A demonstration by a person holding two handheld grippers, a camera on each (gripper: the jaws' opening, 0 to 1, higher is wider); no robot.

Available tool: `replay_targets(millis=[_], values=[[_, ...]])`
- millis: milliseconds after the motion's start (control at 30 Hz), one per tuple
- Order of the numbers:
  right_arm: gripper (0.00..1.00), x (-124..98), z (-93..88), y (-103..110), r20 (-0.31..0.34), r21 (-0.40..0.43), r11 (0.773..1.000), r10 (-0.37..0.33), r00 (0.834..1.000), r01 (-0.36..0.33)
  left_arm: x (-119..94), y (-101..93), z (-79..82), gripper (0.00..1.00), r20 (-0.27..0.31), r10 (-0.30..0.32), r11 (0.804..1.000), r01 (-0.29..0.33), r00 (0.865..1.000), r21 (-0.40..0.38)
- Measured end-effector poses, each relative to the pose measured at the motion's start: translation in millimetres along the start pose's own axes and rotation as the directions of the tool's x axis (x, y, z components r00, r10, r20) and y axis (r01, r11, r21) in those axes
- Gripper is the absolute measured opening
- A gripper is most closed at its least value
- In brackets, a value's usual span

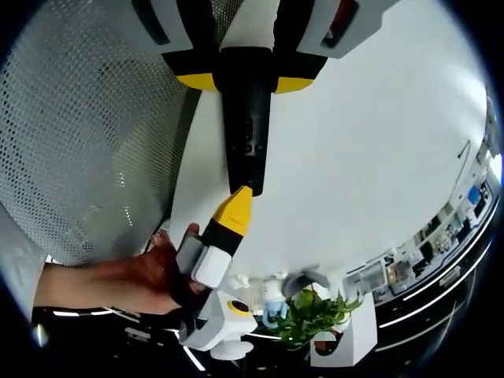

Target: Press the specified remote control buttons in sequence, fully releasing each button before pressing the next.

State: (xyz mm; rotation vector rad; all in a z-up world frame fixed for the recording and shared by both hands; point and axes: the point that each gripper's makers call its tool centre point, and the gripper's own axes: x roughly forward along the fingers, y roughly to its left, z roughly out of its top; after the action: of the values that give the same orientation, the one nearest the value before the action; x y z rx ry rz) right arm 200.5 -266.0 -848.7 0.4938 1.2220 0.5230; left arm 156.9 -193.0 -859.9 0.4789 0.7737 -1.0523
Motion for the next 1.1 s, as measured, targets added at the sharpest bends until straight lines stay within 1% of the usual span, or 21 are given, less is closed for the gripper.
replay_targets(millis=[467,967,1100], values=[[0.0,0.2,0.4,-0.6,0.003,0.034,0.999,0.008,1.0,-0.008,-0.3,-0.4,0.4,0.25,0.004,-0.001,1.0,0.001,1.0,0.001],[0.0,0.4,-0.5,0.8,0.012,-0.011,1.0,-0.012,1.0,0.012,-0.2,-0.6,0.4,0.25,0.008,-0.002,1.0,0.002,1.0,0.002],[0.0,0.5,0.0,0.2,0.016,-0.012,1.0,-0.009,1.0,0.009,-0.3,-0.7,0.4,0.25,0.01,-0.003,1.0,0.003,1.0,0.004]])
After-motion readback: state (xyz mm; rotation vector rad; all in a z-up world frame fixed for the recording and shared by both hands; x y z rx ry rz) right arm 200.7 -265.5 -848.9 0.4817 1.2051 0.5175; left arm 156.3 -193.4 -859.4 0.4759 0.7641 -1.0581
